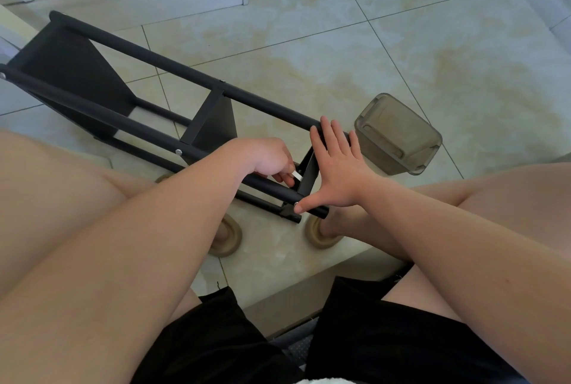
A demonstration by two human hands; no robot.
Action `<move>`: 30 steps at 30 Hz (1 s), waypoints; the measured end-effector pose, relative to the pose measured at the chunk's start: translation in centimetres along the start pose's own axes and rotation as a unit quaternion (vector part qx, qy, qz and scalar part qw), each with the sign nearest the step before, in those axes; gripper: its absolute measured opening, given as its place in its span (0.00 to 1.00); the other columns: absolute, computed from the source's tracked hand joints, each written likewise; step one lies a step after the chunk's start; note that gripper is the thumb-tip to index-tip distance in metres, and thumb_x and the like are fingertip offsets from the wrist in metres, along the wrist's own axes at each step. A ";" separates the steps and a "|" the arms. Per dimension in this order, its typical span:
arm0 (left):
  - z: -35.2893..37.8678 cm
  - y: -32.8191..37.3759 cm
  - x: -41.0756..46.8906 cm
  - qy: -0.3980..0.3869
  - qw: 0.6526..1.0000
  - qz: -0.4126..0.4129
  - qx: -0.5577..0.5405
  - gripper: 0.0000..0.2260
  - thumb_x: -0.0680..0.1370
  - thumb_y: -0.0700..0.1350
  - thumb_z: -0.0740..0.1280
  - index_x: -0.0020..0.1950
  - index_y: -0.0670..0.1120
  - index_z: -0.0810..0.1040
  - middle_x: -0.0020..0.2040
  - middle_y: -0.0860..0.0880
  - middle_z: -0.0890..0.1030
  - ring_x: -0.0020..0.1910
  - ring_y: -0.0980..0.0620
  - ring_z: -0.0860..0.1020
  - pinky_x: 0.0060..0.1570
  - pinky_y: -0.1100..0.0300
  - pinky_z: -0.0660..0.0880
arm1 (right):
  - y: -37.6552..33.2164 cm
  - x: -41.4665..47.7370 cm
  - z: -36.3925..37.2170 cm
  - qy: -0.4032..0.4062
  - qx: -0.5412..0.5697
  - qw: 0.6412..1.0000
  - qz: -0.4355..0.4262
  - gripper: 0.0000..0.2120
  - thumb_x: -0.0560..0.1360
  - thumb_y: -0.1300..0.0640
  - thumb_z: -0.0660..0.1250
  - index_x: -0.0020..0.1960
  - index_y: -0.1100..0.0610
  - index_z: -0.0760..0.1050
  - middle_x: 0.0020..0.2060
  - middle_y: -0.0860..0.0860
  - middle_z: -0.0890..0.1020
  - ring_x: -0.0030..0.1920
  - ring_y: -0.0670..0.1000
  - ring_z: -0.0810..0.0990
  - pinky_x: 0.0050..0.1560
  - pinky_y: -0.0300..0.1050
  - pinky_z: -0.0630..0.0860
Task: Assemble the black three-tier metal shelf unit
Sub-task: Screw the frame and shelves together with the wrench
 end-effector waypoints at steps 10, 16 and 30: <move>-0.3 -0.8 0.4 -0.006 0.993 0.026 0.119 0.09 0.81 0.45 0.64 0.43 0.53 0.80 0.50 0.53 0.84 0.53 0.51 0.79 0.60 0.53 0.72 | 0.0 0.0 0.0 0.001 -0.003 1.000 0.000 0.75 0.55 0.17 0.66 0.80 0.58 0.30 0.78 0.57 0.28 0.78 0.58 0.27 0.75 0.61 0.30; -0.2 0.2 -0.4 -0.041 0.976 0.023 0.211 0.07 0.81 0.44 0.63 0.53 0.48 0.82 0.48 0.53 0.79 0.52 0.48 0.76 0.53 0.55 0.70 | 0.1 0.0 -0.1 -0.004 -0.006 1.000 0.001 0.75 0.55 0.17 0.66 0.80 0.58 0.30 0.78 0.57 0.28 0.78 0.58 0.27 0.75 0.61 0.30; -1.1 0.2 -0.4 0.037 0.984 0.034 0.171 0.07 0.76 0.41 0.68 0.48 0.51 0.84 0.48 0.54 0.83 0.48 0.51 0.80 0.47 0.58 0.73 | 0.0 0.1 -0.2 -0.005 -0.001 1.000 0.000 0.75 0.56 0.18 0.66 0.80 0.58 0.30 0.78 0.57 0.28 0.78 0.58 0.27 0.76 0.61 0.31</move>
Point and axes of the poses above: each hand's wrist, its own x-axis towards the middle knuckle, its own z-axis out of the palm, y = z × x, the point moved 2 cm from there along x, towards the middle knuckle
